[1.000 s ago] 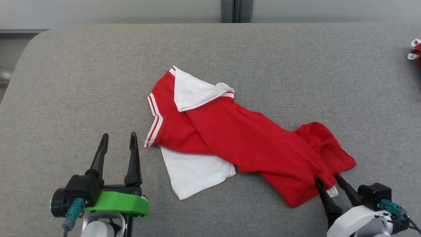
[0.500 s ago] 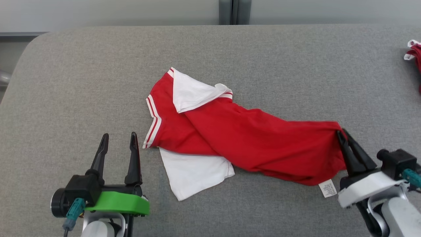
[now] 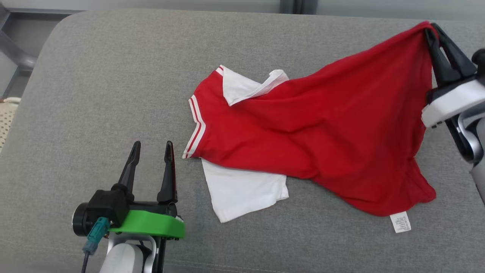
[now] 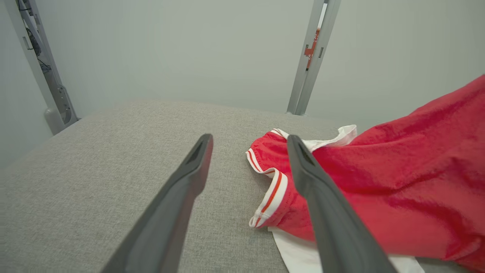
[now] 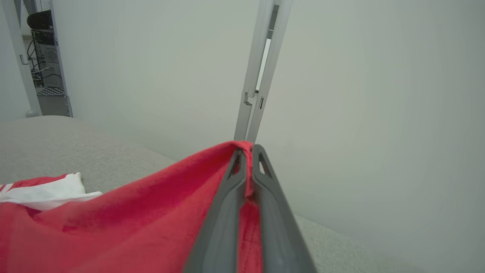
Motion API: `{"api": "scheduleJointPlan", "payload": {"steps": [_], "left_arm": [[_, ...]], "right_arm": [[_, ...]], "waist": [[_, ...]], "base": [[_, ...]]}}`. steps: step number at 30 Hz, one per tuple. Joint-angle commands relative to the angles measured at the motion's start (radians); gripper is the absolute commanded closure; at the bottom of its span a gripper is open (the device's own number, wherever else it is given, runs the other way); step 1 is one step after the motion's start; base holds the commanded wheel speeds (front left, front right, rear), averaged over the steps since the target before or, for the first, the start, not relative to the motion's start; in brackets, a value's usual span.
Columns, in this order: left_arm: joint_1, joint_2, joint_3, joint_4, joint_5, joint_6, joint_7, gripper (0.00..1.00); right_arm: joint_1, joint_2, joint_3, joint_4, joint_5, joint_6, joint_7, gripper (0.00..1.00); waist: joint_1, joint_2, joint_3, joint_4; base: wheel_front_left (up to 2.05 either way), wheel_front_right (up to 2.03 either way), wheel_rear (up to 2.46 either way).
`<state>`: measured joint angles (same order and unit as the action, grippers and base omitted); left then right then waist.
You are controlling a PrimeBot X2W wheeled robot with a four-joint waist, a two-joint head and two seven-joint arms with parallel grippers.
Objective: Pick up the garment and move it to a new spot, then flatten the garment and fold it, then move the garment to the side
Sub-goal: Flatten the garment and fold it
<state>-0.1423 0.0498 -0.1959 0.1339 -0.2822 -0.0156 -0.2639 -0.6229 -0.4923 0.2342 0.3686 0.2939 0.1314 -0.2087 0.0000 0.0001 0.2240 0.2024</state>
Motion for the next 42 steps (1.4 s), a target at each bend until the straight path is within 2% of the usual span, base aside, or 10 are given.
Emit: {"api": "scheduleJointPlan", "payload": {"steps": [1,5,6,7,12,18,23,28,33,42], "left_arm": [[-0.018,0.002,-0.002,-0.003,-0.004,0.008,0.000,0.00],[-0.022,0.002,-0.013,-0.005,-0.009,0.013,0.000,0.00],[-0.023,0.002,-0.014,-0.005,-0.010,0.013,0.000,0.00],[-0.024,0.002,-0.016,-0.004,-0.011,0.014,0.000,0.00],[-0.023,0.002,-0.020,-0.008,-0.011,0.024,0.000,0.00],[-0.015,0.002,-0.004,-0.004,0.003,0.022,0.000,0.00],[-0.004,0.002,0.021,-0.001,0.021,0.013,0.000,0.00],[0.013,0.002,0.049,0.002,0.029,0.006,0.000,0.00],[0.037,0.002,0.082,0.004,0.043,-0.005,0.000,0.00],[0.068,0.002,0.123,0.005,0.060,-0.023,0.000,0.00]], "right_arm": [[-0.047,-0.003,0.012,0.036,-0.004,-0.002,-0.004,1.00],[-0.161,0.010,0.022,0.213,-0.012,-0.002,0.007,1.00],[-0.184,0.017,0.030,0.264,-0.020,-0.002,0.015,0.64],[-0.204,0.026,0.041,0.302,-0.020,-0.002,0.008,0.00],[-0.242,0.034,0.074,0.402,-0.008,-0.002,-0.034,0.00],[-0.182,0.020,0.073,0.384,0.035,-0.002,-0.057,0.00],[-0.039,-0.002,0.041,0.237,0.054,-0.002,-0.057,0.00],[0.124,0.007,-0.021,0.103,0.056,-0.002,-0.057,0.00],[0.286,0.052,-0.109,-0.027,0.045,-0.002,-0.057,0.00],[0.526,0.189,-0.239,-0.224,0.026,-0.002,-0.057,0.00]], "waist": [[0.0000,-0.0001,0.032,0.032],[0.0000,-0.0001,0.044,0.045],[0.0000,-0.0001,0.046,0.048],[0.0000,-0.0001,0.047,0.051],[0.0000,-0.0001,0.047,0.045],[0.0000,-0.0001,0.033,0.002],[0.0000,-0.0001,0.010,-0.045],[0.0000,-0.0001,-0.017,-0.086],[0.0000,-0.0001,-0.050,-0.122],[0.0000,-0.0001,-0.091,-0.160]], "base": [[0.00,0.00,0.00],[0.00,0.00,0.00],[0.00,0.00,0.00],[0.00,0.00,0.00],[0.00,0.00,0.00],[0.00,0.00,0.00],[0.00,0.00,0.00],[0.00,0.00,0.00],[0.00,0.00,0.00],[0.00,0.00,0.00]]}}
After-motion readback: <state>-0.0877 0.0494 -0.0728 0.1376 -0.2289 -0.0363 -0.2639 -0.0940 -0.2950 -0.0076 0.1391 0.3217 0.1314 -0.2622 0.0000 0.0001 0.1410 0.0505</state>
